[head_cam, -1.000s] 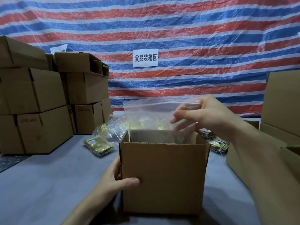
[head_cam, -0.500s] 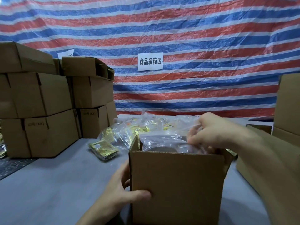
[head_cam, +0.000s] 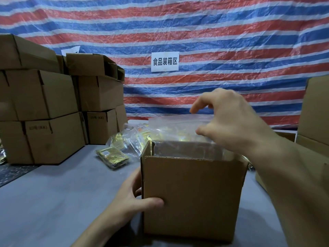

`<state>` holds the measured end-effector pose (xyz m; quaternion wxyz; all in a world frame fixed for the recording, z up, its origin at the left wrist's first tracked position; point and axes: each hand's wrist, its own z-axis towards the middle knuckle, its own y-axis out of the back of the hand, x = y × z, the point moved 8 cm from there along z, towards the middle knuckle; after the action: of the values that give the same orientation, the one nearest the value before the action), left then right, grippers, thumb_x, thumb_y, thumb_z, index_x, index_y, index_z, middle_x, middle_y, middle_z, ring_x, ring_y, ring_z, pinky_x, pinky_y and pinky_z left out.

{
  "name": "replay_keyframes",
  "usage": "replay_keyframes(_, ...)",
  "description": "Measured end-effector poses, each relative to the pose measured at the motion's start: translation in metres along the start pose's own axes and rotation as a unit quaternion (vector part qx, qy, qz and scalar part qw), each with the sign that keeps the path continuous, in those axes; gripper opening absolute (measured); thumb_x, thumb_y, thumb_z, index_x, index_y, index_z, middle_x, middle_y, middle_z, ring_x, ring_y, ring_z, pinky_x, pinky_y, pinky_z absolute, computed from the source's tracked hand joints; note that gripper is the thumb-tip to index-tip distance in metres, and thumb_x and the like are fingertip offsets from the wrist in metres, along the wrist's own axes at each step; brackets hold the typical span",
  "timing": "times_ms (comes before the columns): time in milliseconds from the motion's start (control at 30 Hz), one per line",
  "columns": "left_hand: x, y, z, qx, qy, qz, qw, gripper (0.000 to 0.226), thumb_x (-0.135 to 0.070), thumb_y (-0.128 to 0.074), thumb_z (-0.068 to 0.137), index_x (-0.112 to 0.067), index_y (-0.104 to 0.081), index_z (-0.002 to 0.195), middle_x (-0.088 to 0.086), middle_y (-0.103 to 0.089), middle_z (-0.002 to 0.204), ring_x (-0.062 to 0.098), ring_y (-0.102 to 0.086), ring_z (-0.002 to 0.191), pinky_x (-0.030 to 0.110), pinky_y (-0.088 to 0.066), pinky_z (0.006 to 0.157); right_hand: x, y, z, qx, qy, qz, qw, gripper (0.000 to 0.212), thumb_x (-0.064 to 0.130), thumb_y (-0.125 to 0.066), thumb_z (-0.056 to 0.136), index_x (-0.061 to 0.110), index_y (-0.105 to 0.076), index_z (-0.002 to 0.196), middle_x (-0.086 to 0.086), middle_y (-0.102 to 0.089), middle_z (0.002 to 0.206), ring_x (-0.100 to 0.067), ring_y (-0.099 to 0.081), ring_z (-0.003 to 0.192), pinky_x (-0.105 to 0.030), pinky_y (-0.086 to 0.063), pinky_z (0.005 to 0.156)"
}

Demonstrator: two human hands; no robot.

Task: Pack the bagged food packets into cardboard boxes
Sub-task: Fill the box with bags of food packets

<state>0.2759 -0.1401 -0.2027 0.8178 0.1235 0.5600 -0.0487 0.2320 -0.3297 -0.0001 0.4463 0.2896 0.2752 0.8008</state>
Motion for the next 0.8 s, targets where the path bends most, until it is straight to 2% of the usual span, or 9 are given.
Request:
replay_keyframes(100, -0.001, -0.001, 0.000, 0.001, 0.000, 0.000, 1.000, 0.069, -0.045, -0.095, 0.050, -0.048, -0.068, 0.114, 0.000, -0.073, 0.122, 0.021, -0.069, 0.114, 0.037, -0.054, 0.093, 0.014, -0.006, 0.000, -0.031, 0.052, -0.011, 0.998, 0.043, -0.001, -0.074, 0.077, 0.030, -0.068, 0.106, 0.004, -0.055, 0.106, -0.013, -0.044, 0.106, -0.024, -0.034, 0.085)
replay_keyframes(167, 0.000, 0.000, 0.000, 0.000, 0.002, -0.002, 1.000, 0.074, -0.052, -0.097, 0.047, -0.048, -0.067, 0.115, 0.000, -0.073, 0.123, 0.021, -0.069, 0.115, 0.036, -0.055, 0.092, 0.019, -0.010, -0.001, -0.035, 0.070, -0.009, 0.997, 0.034, 0.003, -0.075, 0.078, 0.031, -0.070, 0.096, 0.006, -0.057, 0.099, -0.012, -0.049, 0.101, -0.026, -0.040, 0.085)
replay_keyframes(267, 0.002, 0.000, 0.000, 0.001, 0.002, -0.003, 1.000, 0.074, -0.042, -0.096, 0.051, -0.043, -0.067, 0.119, 0.002, -0.073, 0.124, 0.022, -0.069, 0.116, 0.036, -0.056, 0.092, 0.009, -0.035, -0.003, 0.111, 0.019, -0.010, 0.994, 0.004, 0.033, -0.074, 0.088, 0.029, -0.074, 0.089, 0.015, -0.064, 0.084, -0.007, -0.064, 0.085, -0.031, -0.056, 0.076)
replay_keyframes(333, 0.004, 0.000, 0.000, -0.002, 0.003, -0.004, 1.000, 0.076, -0.034, -0.092, 0.054, -0.032, -0.064, 0.125, 0.004, -0.073, 0.122, 0.024, -0.069, 0.115, 0.036, -0.058, 0.091, -0.004, -0.063, -0.013, 0.259, -0.049, -0.032, 0.964, 0.036, 0.053, -0.056, 0.097, 0.022, -0.073, 0.089, 0.010, -0.068, 0.080, -0.007, -0.066, 0.076, -0.029, -0.055, 0.072)
replay_keyframes(400, 0.004, 0.001, 0.000, -0.004, 0.004, 0.000, 1.000, 0.080, -0.033, -0.090, 0.055, -0.024, -0.060, 0.128, 0.004, -0.073, 0.122, 0.023, -0.070, 0.114, 0.035, -0.058, 0.093, -0.016, -0.079, -0.024, 0.348, -0.111, -0.050, 0.930, 0.058, 0.064, -0.037, 0.100, 0.018, -0.072, 0.094, 0.005, -0.069, 0.088, -0.010, -0.066, 0.081, -0.030, -0.047, 0.073)
replay_keyframes(500, 0.003, 0.001, -0.001, -0.004, 0.003, 0.007, 1.000, 0.082, -0.033, -0.089, 0.054, -0.021, -0.058, 0.130, 0.001, -0.073, 0.121, 0.021, -0.070, 0.113, 0.036, -0.057, 0.095, -0.022, -0.086, -0.029, 0.379, -0.160, -0.048, 0.910, 0.076, 0.077, -0.021, 0.094, 0.024, -0.071, 0.112, 0.008, -0.069, 0.114, -0.010, -0.062, 0.094, -0.032, -0.039, 0.083)
replay_keyframes(600, 0.003, 0.001, 0.000, -0.003, 0.004, 0.007, 1.000, 0.084, -0.033, -0.089, 0.055, -0.020, -0.057, 0.131, 0.002, -0.073, 0.122, 0.020, -0.069, 0.114, 0.038, -0.057, 0.097, -0.022, -0.086, -0.032, 0.397, -0.171, -0.052, 0.900, 0.091, 0.088, -0.015, 0.084, 0.029, -0.060, 0.136, 0.004, -0.053, 0.148, -0.022, -0.052, 0.132, -0.043, -0.034, 0.110)
replay_keyframes(700, 0.005, 0.002, 0.001, -0.008, 0.003, 0.009, 1.000, 0.085, -0.035, -0.089, 0.052, -0.020, -0.058, 0.130, 0.001, -0.074, 0.120, 0.019, -0.069, 0.113, 0.039, -0.056, 0.095, -0.019, -0.083, -0.038, 0.433, -0.163, -0.016, 0.886, 0.095, 0.097, -0.021, 0.074, 0.034, -0.067, 0.129, 0.008, -0.053, 0.147, -0.019, -0.048, 0.137, -0.045, -0.030, 0.115)
replay_keyframes(800, 0.008, 0.004, 0.002, -0.013, 0.006, 0.011, 1.000, 0.085, -0.034, -0.090, 0.049, -0.021, -0.059, 0.127, 0.000, -0.074, 0.118, 0.018, -0.070, 0.110, 0.033, -0.056, 0.089, -0.016, -0.077, -0.039, 0.446, -0.151, -0.011, 0.882, 0.098, 0.100, -0.026, 0.068, 0.037, -0.062, 0.134, 0.007, -0.038, 0.159, -0.019, -0.033, 0.147, -0.044, -0.023, 0.117)
